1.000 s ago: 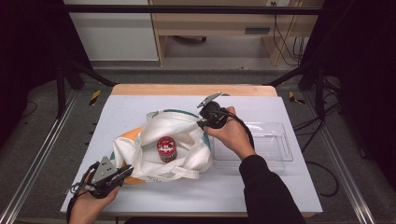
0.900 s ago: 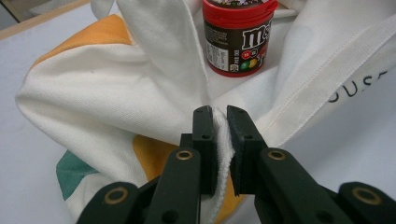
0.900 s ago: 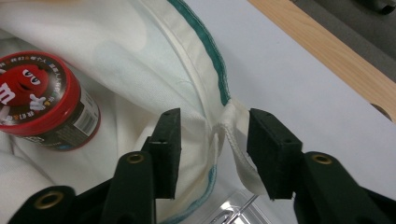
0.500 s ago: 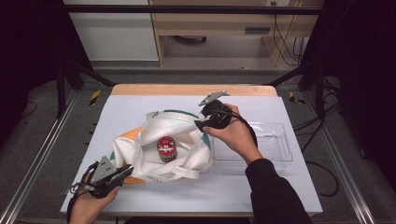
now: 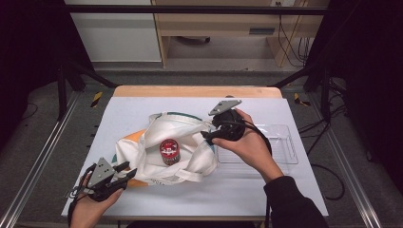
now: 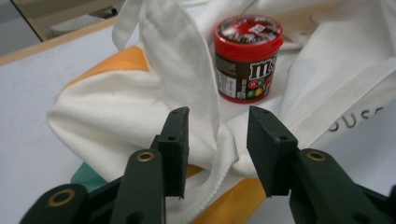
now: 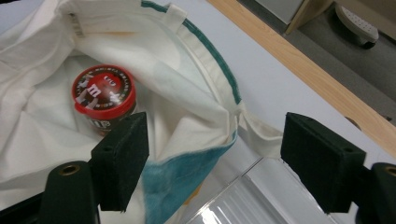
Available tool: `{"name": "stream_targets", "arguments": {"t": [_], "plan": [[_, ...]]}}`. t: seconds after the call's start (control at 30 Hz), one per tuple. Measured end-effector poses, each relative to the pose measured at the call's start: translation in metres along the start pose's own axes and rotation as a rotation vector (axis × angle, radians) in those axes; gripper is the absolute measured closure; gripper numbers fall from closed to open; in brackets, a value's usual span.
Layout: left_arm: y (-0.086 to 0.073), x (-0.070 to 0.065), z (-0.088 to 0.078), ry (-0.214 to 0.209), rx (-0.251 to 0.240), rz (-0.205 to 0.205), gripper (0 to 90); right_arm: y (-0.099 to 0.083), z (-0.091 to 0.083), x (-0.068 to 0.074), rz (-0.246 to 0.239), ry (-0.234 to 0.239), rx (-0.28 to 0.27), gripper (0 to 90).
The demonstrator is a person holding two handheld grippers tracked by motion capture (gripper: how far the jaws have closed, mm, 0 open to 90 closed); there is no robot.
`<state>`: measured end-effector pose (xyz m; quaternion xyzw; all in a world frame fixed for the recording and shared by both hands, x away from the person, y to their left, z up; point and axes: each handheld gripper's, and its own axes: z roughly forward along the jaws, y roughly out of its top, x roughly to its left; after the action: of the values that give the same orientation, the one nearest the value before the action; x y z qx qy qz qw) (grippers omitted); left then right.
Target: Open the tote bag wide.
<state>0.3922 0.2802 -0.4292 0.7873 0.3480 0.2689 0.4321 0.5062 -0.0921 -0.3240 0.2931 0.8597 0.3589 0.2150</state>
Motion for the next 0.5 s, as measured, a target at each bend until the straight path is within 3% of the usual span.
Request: {"name": "stream_targets", "arguments": {"t": [0.23, 0.5], "plan": [[0.01, 0.003, -0.004, 0.024, -0.03, -0.017, 48.8, -0.014, -0.012, 0.011, 0.002, 0.03, -0.026, 22.6], [0.034, 0.011, -0.001, 0.028, -0.021, 0.015, 42.7, -0.016, -0.025, 0.024, -0.012, 0.064, -0.067, 23.4]]}}
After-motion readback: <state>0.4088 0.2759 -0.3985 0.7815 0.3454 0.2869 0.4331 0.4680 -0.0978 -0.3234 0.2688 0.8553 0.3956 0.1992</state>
